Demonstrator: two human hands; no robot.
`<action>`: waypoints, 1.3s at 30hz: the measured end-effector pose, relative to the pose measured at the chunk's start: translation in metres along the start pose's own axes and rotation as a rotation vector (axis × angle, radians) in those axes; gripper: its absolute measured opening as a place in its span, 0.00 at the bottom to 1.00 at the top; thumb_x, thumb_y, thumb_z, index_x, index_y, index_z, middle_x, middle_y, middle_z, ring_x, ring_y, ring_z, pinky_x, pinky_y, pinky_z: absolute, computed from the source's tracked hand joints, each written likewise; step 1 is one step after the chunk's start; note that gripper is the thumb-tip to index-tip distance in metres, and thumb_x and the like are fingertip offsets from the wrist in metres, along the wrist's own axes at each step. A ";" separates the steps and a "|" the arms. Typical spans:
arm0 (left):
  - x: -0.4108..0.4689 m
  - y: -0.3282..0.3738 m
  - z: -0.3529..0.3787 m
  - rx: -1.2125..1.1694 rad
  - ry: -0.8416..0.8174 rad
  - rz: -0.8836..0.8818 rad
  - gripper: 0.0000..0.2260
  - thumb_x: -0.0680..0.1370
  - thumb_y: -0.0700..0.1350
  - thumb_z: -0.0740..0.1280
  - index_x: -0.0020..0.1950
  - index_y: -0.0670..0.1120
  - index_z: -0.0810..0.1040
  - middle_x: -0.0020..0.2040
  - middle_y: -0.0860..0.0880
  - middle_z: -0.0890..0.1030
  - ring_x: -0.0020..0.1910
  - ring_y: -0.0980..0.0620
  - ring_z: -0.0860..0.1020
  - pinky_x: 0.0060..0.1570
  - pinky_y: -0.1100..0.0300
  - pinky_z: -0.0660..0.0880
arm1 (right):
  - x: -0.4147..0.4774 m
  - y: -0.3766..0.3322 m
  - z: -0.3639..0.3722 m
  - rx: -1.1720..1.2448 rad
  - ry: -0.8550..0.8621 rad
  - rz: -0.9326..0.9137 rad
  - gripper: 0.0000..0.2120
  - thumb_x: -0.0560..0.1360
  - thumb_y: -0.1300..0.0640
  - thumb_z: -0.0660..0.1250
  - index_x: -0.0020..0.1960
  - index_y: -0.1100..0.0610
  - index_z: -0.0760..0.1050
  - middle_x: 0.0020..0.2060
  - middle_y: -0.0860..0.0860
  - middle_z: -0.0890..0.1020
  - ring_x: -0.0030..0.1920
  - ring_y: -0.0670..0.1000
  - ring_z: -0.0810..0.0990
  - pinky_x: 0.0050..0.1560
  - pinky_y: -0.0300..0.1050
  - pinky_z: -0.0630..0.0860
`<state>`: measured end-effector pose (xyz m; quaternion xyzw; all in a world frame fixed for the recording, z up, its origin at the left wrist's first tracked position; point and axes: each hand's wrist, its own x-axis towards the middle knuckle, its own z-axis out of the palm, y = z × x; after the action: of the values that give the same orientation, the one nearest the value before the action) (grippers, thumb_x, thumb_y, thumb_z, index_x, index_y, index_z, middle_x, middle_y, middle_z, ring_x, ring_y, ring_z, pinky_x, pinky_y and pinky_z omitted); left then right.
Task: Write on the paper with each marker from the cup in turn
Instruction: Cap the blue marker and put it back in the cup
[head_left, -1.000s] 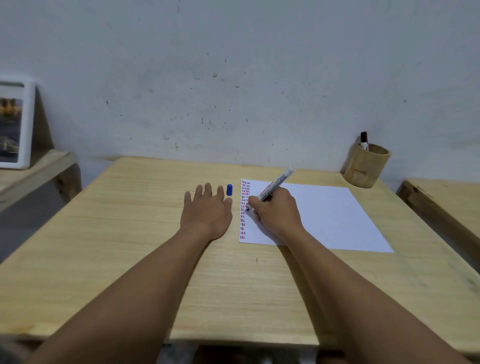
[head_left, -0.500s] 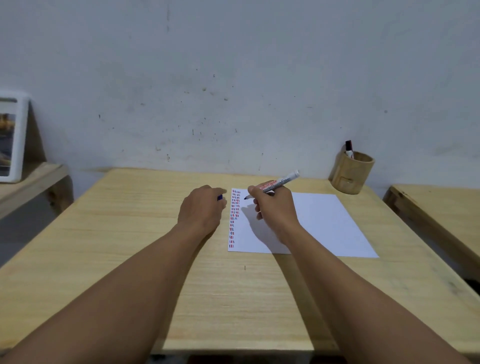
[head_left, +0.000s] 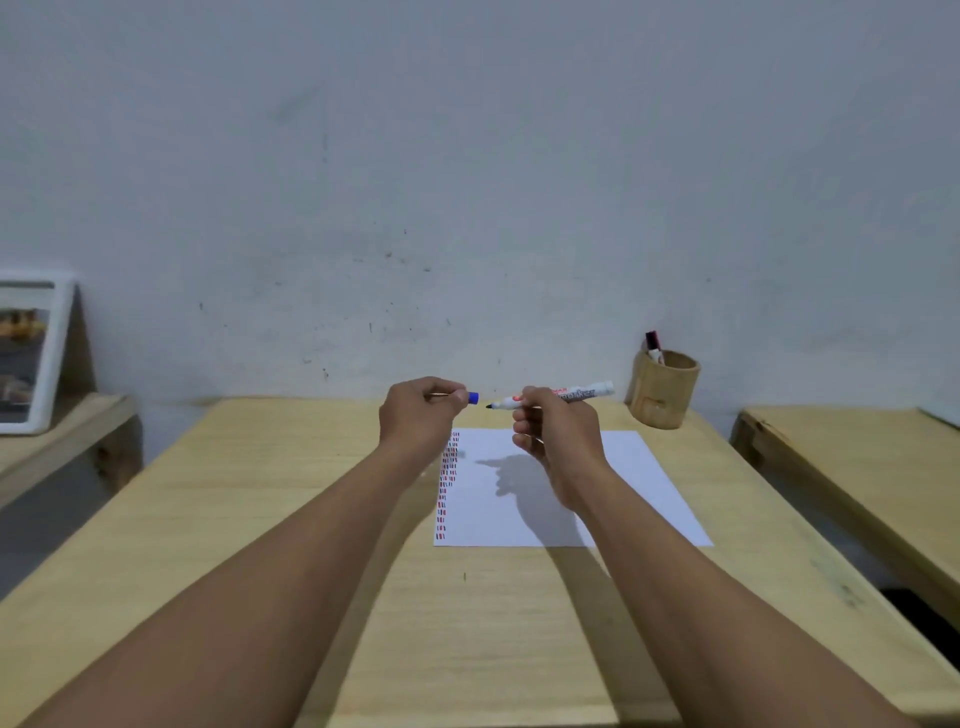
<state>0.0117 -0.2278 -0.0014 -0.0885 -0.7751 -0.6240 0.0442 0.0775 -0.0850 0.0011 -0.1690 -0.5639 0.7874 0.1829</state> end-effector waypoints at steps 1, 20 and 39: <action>-0.003 0.005 0.002 -0.035 -0.019 -0.006 0.04 0.77 0.45 0.71 0.44 0.52 0.84 0.46 0.49 0.87 0.39 0.51 0.77 0.41 0.59 0.73 | -0.002 -0.005 -0.001 0.027 -0.002 -0.005 0.05 0.76 0.64 0.67 0.48 0.66 0.80 0.32 0.55 0.76 0.28 0.48 0.73 0.29 0.38 0.76; -0.024 0.041 0.032 -0.201 -0.158 -0.001 0.04 0.79 0.45 0.71 0.48 0.48 0.86 0.46 0.48 0.87 0.44 0.52 0.81 0.49 0.57 0.79 | -0.010 -0.032 -0.027 0.206 -0.043 0.082 0.04 0.80 0.61 0.70 0.47 0.61 0.80 0.36 0.52 0.81 0.38 0.47 0.81 0.41 0.42 0.80; -0.017 0.088 0.093 -0.047 -0.051 0.303 0.06 0.77 0.47 0.73 0.50 0.48 0.87 0.40 0.61 0.85 0.44 0.64 0.82 0.43 0.73 0.72 | -0.003 -0.061 -0.063 -0.478 0.099 -0.261 0.07 0.81 0.60 0.63 0.56 0.55 0.78 0.37 0.54 0.85 0.30 0.48 0.78 0.33 0.43 0.75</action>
<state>0.0494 -0.1204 0.0603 -0.2215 -0.7391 -0.6255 0.1160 0.1158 -0.0162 0.0400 -0.1715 -0.7410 0.5925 0.2653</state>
